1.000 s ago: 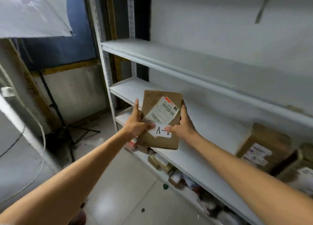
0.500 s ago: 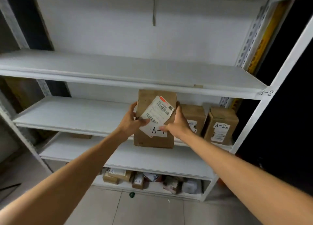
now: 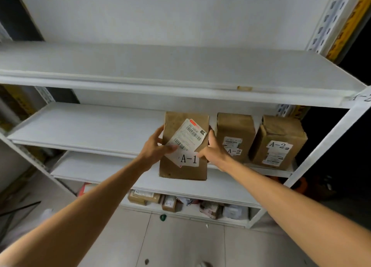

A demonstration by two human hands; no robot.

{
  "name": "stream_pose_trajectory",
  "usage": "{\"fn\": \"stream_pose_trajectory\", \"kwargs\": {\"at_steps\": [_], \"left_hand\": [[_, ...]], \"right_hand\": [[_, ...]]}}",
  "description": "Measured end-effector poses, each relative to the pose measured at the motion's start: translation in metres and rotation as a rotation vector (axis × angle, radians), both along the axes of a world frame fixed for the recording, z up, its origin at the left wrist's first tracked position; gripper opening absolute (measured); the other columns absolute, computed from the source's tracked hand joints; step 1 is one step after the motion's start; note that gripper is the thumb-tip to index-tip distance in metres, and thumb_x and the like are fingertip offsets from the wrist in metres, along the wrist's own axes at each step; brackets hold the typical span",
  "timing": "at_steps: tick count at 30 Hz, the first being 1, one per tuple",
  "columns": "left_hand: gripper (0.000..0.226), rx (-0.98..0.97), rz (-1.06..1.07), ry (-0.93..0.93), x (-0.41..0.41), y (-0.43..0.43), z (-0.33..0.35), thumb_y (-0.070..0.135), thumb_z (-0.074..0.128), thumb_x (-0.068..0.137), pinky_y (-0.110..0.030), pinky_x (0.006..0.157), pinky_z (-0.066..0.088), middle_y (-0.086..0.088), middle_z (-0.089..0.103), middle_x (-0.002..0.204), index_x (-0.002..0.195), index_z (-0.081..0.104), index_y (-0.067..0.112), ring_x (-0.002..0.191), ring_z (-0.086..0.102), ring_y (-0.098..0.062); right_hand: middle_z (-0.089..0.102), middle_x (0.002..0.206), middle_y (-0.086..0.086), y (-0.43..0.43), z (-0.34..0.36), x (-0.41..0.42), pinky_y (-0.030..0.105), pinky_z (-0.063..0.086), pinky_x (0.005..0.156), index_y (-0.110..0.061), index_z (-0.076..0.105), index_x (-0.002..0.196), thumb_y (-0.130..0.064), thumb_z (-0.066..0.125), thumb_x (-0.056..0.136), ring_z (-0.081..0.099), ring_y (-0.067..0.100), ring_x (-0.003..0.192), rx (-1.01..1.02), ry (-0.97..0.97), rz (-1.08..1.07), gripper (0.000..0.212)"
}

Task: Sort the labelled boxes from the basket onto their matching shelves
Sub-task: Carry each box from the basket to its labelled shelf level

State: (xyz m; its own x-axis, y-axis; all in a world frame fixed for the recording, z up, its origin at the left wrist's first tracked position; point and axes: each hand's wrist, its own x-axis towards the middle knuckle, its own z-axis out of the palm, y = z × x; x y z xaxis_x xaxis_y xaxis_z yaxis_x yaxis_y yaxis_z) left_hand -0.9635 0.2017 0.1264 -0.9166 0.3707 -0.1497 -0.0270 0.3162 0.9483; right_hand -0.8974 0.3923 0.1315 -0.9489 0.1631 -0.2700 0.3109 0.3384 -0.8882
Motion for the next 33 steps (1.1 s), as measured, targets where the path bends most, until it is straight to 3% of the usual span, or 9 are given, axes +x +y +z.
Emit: {"fn": "stream_pose_trajectory", "kwargs": {"at_steps": [3, 5, 8, 13, 18, 22, 26, 29, 33], "left_hand": [[0.08, -0.004, -0.01, -0.003, -0.011, 0.013, -0.006, 0.008, 0.073, 0.08, -0.052, 0.084, 0.056, -0.014, 0.06, 0.105, 0.146, 0.032, 0.026, 0.095, 0.065, -0.029], [0.08, 0.015, -0.014, -0.018, -0.013, 0.018, -0.009, 0.007, 0.072, 0.081, -0.051, 0.085, 0.055, -0.013, 0.059, 0.104, 0.146, 0.031, 0.025, 0.094, 0.065, -0.028], [0.084, 0.038, -0.013, -0.021, -0.011, 0.021, -0.006, 0.013, 0.077, 0.077, -0.049, 0.083, 0.057, -0.013, 0.057, 0.105, 0.146, 0.03, 0.026, 0.096, 0.064, -0.03], [0.092, 0.092, -0.075, 0.006, 0.006, 0.022, 0.002, 0.024, 0.079, 0.068, -0.052, 0.082, 0.057, -0.016, 0.054, 0.107, 0.146, 0.03, 0.03, 0.099, 0.065, -0.035], [0.108, 0.148, -0.172, 0.043, 0.029, 0.029, 0.01, 0.045, 0.082, 0.049, -0.049, 0.078, 0.059, -0.019, 0.055, 0.109, 0.145, 0.033, 0.035, 0.092, 0.07, -0.031], [0.096, 0.204, -0.29, 0.082, 0.048, 0.051, 0.026, 0.026, 0.085, 0.066, -0.052, 0.08, 0.057, -0.018, 0.056, 0.11, 0.146, 0.034, 0.033, 0.093, 0.07, -0.031], [0.092, 0.313, -0.364, 0.146, 0.063, 0.097, 0.064, 0.002, 0.077, 0.075, -0.045, 0.079, 0.059, -0.016, 0.06, 0.107, 0.148, 0.031, 0.031, 0.096, 0.068, -0.031], [0.094, 0.385, -0.378, 0.252, 0.071, 0.135, 0.104, 0.005, 0.079, 0.073, -0.035, 0.071, 0.06, -0.007, 0.064, 0.103, 0.148, 0.031, 0.034, 0.089, 0.071, -0.023], [0.093, 0.474, -0.359, 0.368, 0.061, 0.186, 0.161, 0.007, 0.079, 0.074, -0.037, 0.072, 0.06, -0.012, 0.055, 0.107, 0.147, 0.03, 0.035, 0.088, 0.069, -0.025]], "right_hand": [[0.034, 0.154, 0.005, 0.01, -0.004, -0.012, 0.045, 0.037, 0.11, -0.028, -0.015, 0.153, 0.006, 0.058, 0.074, 0.031, 0.031, 0.14, -0.003, -0.034, 0.004, 0.113], [0.034, 0.153, 0.005, 0.015, -0.005, -0.015, 0.031, 0.033, 0.106, -0.021, -0.014, 0.153, 0.009, 0.059, 0.08, 0.029, 0.029, 0.141, -0.004, -0.052, -0.008, 0.107], [0.039, 0.149, 0.004, 0.019, -0.002, -0.011, 0.023, 0.035, 0.096, -0.016, -0.004, 0.154, 0.006, 0.069, 0.081, 0.032, 0.024, 0.141, 0.013, -0.006, -0.028, 0.105], [0.035, 0.152, 0.004, 0.02, 0.006, 0.011, 0.036, 0.03, 0.111, -0.014, -0.006, 0.154, -0.002, 0.077, 0.077, 0.028, 0.025, 0.143, 0.051, 0.052, -0.094, 0.113], [0.046, 0.124, -0.012, 0.017, 0.012, 0.062, 0.018, 0.038, 0.093, -0.018, 0.024, 0.146, -0.007, 0.083, 0.071, 0.043, 0.014, 0.129, 0.083, 0.213, -0.238, 0.096], [0.052, 0.106, -0.018, 0.026, 0.026, 0.105, -0.001, 0.041, 0.065, -0.019, 0.038, 0.128, 0.001, 0.082, 0.069, 0.051, 0.006, 0.11, 0.08, 0.34, -0.386, 0.077], [0.054, 0.107, -0.019, 0.056, 0.064, 0.129, 0.008, 0.047, 0.07, -0.016, 0.033, 0.139, -0.003, 0.08, 0.073, 0.052, 0.009, 0.118, 0.123, 0.444, -0.51, 0.081], [0.057, 0.126, -0.009, 0.09, 0.101, 0.133, 0.025, 0.051, 0.09, -0.023, 0.034, 0.138, -0.016, 0.086, 0.068, 0.052, 0.009, 0.12, 0.236, 0.556, -0.577, 0.088], [0.06, 0.124, -0.006, 0.143, 0.163, 0.121, 0.038, 0.053, 0.094, -0.027, 0.037, 0.123, -0.02, 0.089, 0.064, 0.056, 0.011, 0.116, 0.287, 0.665, -0.576, 0.079]]}}
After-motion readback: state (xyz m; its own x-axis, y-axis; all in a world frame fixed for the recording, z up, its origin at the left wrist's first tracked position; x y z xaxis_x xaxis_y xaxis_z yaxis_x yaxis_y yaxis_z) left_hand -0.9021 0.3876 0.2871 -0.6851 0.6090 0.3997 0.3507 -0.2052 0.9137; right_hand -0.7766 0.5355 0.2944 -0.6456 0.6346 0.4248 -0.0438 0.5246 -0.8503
